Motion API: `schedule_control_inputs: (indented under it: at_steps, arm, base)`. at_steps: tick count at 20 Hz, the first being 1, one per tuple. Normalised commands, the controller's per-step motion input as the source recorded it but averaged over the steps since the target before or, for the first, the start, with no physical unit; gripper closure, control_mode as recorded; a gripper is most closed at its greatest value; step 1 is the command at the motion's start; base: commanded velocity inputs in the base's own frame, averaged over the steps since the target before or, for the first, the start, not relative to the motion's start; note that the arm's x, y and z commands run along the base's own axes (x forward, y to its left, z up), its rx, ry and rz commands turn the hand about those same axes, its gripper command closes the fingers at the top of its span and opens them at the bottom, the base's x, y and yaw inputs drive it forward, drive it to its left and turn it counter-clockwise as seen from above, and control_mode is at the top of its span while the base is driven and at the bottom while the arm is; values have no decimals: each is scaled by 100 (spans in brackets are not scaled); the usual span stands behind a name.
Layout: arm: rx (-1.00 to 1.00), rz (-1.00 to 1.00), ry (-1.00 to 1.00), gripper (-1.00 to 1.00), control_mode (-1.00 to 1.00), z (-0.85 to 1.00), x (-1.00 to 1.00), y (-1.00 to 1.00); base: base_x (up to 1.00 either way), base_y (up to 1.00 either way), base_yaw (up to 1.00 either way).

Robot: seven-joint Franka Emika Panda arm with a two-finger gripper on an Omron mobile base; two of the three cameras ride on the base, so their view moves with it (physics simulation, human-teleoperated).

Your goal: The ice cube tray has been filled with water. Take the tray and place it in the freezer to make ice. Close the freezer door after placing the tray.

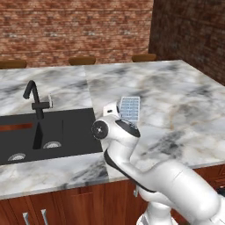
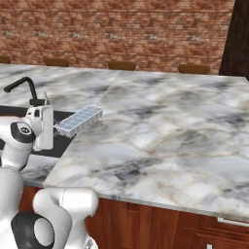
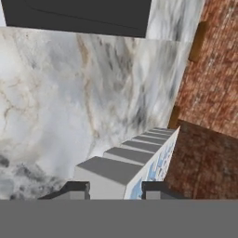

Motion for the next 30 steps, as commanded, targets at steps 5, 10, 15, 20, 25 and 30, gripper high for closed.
schedule_control_inputs:
  at_steps: [5, 10, 15, 20, 25, 30]
  arm:
    - [-4, -11, 0, 100, -100, 97, -73, -2]
    - [-5, -7, -5, 100, -100, 58, -64, 0]
    - [0, -1, -6, 100, -100, 25, -61, -10]
    - [0, -1, -1, 100, 100, 5, -23, 0]
    - [0, 0, 0, 100, 100, 0, 0, 0]
    - [0, 0, 0, 100, 100, 0, 0, 0]
  base:
    - [0, 0, 0]
    - [0, 0, 0]
    - [0, 0, 0]
    - [-26, -1, 0]
    - [-100, -11, 0]
    - [-45, -1, 51]
